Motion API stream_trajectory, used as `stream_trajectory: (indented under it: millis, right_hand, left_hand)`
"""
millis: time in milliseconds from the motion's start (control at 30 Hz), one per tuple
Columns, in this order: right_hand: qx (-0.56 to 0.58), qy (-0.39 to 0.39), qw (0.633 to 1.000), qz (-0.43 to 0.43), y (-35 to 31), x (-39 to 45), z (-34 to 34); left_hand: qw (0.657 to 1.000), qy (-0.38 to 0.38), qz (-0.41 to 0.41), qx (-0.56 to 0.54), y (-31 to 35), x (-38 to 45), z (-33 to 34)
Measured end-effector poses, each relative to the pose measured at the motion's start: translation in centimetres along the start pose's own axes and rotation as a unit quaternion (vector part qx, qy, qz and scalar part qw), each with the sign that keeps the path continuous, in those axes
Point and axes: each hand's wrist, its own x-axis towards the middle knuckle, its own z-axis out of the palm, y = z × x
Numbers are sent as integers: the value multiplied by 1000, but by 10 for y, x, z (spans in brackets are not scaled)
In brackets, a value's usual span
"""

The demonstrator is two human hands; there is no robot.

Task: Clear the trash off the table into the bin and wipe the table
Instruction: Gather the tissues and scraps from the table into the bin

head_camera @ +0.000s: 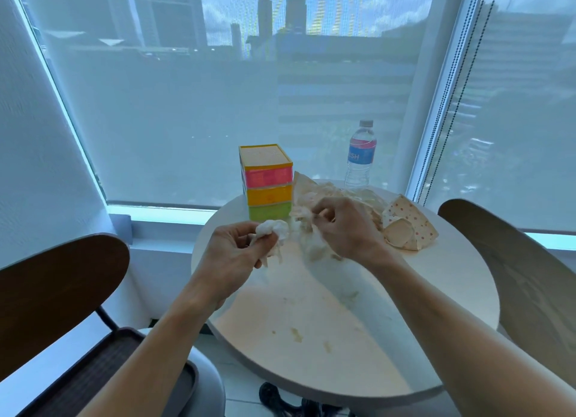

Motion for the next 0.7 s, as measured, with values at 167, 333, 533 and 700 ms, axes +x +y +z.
stream_trajectory:
  millis: [167,333,533,700]
  right_hand:
    - [227,36,972,42,-5,-6,-44]
    - [361,24,929,79,-4,-28,-84]
    - [433,13,892,129,25,-65,-120]
    - [457,14,877,150,53,-107,-139]
  left_hand:
    - [1000,-8,-4,-13,7,-3,16]
    - [1000,-23,7,-9,20,-12,39]
    - [999,-48,1,-6,34,-32,76]
    - [997,-74,-3,-8,47,-55,114]
